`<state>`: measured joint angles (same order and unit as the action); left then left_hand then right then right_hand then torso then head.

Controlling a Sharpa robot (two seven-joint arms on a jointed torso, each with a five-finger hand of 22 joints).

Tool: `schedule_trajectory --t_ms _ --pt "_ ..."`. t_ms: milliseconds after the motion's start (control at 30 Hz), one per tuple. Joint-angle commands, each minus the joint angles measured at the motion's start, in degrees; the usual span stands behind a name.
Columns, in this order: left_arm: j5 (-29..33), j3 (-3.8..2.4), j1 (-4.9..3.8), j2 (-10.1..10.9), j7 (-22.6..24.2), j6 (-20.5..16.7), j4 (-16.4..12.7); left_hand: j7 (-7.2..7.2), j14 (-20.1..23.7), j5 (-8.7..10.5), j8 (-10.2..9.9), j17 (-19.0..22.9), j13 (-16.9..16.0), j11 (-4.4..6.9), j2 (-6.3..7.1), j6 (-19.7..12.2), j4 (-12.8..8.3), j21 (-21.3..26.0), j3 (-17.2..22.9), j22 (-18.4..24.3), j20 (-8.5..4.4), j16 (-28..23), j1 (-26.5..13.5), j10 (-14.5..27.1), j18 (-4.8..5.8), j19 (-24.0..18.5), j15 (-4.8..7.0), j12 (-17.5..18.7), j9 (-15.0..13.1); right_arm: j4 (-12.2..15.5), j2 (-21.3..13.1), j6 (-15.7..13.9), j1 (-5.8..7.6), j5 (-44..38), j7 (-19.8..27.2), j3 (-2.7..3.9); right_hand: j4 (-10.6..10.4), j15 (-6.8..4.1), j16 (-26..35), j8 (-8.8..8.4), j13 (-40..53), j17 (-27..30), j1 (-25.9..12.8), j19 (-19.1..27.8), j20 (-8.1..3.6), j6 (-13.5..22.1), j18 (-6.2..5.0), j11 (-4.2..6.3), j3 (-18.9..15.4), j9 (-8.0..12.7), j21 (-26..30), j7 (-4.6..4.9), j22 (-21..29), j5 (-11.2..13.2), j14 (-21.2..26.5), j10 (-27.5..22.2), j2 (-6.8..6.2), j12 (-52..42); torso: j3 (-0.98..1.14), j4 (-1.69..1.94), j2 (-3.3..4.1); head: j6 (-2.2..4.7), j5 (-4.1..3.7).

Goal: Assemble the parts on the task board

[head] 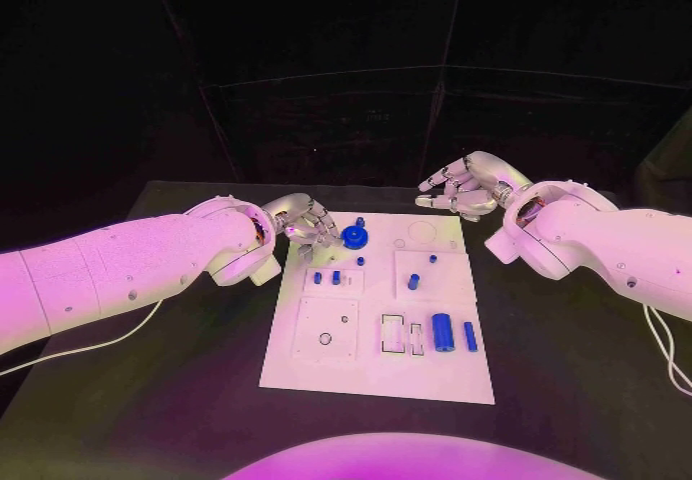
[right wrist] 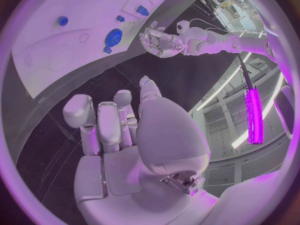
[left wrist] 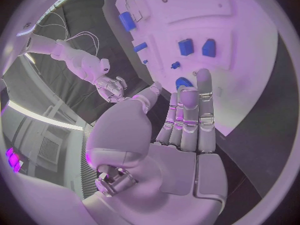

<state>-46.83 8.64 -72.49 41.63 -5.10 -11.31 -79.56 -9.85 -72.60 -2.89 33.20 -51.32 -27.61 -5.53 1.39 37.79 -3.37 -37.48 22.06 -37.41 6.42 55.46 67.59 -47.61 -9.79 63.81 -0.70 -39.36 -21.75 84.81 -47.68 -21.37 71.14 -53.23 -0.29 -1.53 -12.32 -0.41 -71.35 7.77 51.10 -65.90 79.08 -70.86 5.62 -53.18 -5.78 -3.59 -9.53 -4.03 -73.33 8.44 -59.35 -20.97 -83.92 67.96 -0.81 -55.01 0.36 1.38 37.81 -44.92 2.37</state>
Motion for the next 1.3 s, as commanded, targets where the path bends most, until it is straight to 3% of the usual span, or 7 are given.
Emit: schedule_trajectory --t_ms 33,100,267,433,567,800,1300 --pt "-5.3 -0.05 -0.15 -1.0 9.3 -3.0 0.8 -0.28 0.2 -0.03 -1.3 1.3 3.1 -0.64 1.48 2.1 -2.0 0.9 3.8 0.9 0.41 -1.1 1.9 -0.4 -0.64 0.4 -0.20 2.4 2.3 0.0 0.1 0.2 0.10 0.0 0.4 0.03 0.0 -0.43 0.3 0.40 0.0 0.1 -0.2 0.4 -0.08 0.5 -0.66 0.10 -0.3 0.1 0.4 0.08 0.1 -0.2 -1.1 -0.4 0.54 0.1 0.00 -0.05 0.02 0.10 -0.13" --pt "-9.3 -0.04 -0.18 -2.0 9.9 -2.2 1.4 -0.46 -0.1 -0.34 -2.8 2.1 5.8 -0.45 2.93 3.8 -2.9 1.0 5.6 1.3 0.56 -1.0 2.2 -0.7 -0.55 1.2 -0.35 4.2 4.5 -0.1 0.2 0.2 0.09 0.0 0.4 0.03 0.0 -0.43 0.3 0.40 0.0 0.1 -0.2 0.4 -0.08 0.5 -0.66 0.10 -0.3 0.1 0.4 0.08 0.1 -0.2 -1.1 -0.4 0.54 0.1 0.02 -0.11 0.03 0.23 -0.18" --pt "-18.9 -0.02 -0.15 -4.8 10.3 0.0 3.2 0.27 -6.8 -0.02 -5.8 -8.3 10.2 -0.45 4.75 6.5 -3.6 -2.5 6.1 -0.5 0.38 11.0 2.5 -0.6 -0.57 5.2 -0.19 7.3 8.1 -0.1 0.4 0.3 0.09 0.0 0.5 0.03 0.0 -0.43 0.3 0.40 0.0 0.1 -0.2 0.4 -0.08 0.5 -0.66 0.10 -0.3 0.1 0.4 0.08 0.1 -0.2 -1.1 -0.4 0.54 0.1 -0.05 -0.06 0.09 0.39 -0.70" --pt "-24.4 -0.01 -0.09 -7.0 9.0 2.8 5.4 0.38 -10.0 0.03 -9.1 -14.2 13.2 -0.36 5.89 7.1 -3.4 -12.2 4.3 -9.5 0.26 17.3 2.3 -0.5 0.99 10.2 -0.18 9.4 10.9 -0.1 0.5 0.3 0.09 0.0 0.5 0.03 -0.1 -0.42 0.3 0.41 0.0 0.0 -0.2 0.4 -0.07 0.5 -0.65 0.09 -0.4 0.1 0.4 0.08 0.0 -0.2 -1.1 -0.4 0.58 0.1 0.01 -0.02 0.02 0.36 -0.74" --pt "-27.5 0.16 -0.06 -8.5 8.4 4.5 7.0 0.85 -11.5 0.09 -11.4 -16.6 15.8 0.00 5.83 9.3 -3.2 -17.1 2.7 -14.1 -0.10 20.1 3.0 -1.8 1.68 12.5 0.05 11.2 12.8 -0.1 0.5 0.3 0.09 0.0 0.5 0.03 -0.1 -0.42 0.3 0.41 0.0 0.0 -0.2 0.4 -0.07 0.5 -0.66 0.09 -0.4 0.1 0.4 0.08 0.1 -0.2 -1.1 -0.4 0.58 0.1 0.02 -0.02 0.02 0.35 -0.75" --pt "-30.8 0.95 0.37 -11.3 6.8 6.2 9.6 0.87 -11.9 0.01 -13.6 -16.5 18.3 -0.11 5.48 11.3 -3.4 -18.9 1.4 -15.8 -0.17 20.7 4.0 -2.5 1.96 13.3 0.11 13.2 14.5 -0.2 0.8 0.2 0.09 0.0 0.7 0.03 -0.1 -0.42 0.3 0.42 0.0 0.0 -0.2 0.4 -0.07 0.5 -0.67 0.09 -0.4 0.1 0.4 0.08 0.1 -0.3 -1.1 -0.4 0.66 0.1 -0.01 -0.07 0.06 0.47 -0.80" --pt "-32.3 1.16 0.99 -14.1 5.2 6.2 12.5 1.03 -12.1 0.00 -14.7 -15.8 20.0 -0.11 4.07 13.0 -3.6 -20.4 1.8 -17.2 -0.20 20.8 5.2 -3.1 2.19 13.8 0.14 14.4 15.5 -0.3 1.1 0.2 0.09 0.0 0.7 0.03 -0.1 -0.42 0.3 0.44 0.0 0.0 -0.1 0.4 -0.07 0.5 -0.67 0.10 -0.4 0.1 0.4 0.08 0.1 -0.3 -1.1 -0.4 0.71 0.1 0.01 0.08 -0.05 0.23 -0.82"
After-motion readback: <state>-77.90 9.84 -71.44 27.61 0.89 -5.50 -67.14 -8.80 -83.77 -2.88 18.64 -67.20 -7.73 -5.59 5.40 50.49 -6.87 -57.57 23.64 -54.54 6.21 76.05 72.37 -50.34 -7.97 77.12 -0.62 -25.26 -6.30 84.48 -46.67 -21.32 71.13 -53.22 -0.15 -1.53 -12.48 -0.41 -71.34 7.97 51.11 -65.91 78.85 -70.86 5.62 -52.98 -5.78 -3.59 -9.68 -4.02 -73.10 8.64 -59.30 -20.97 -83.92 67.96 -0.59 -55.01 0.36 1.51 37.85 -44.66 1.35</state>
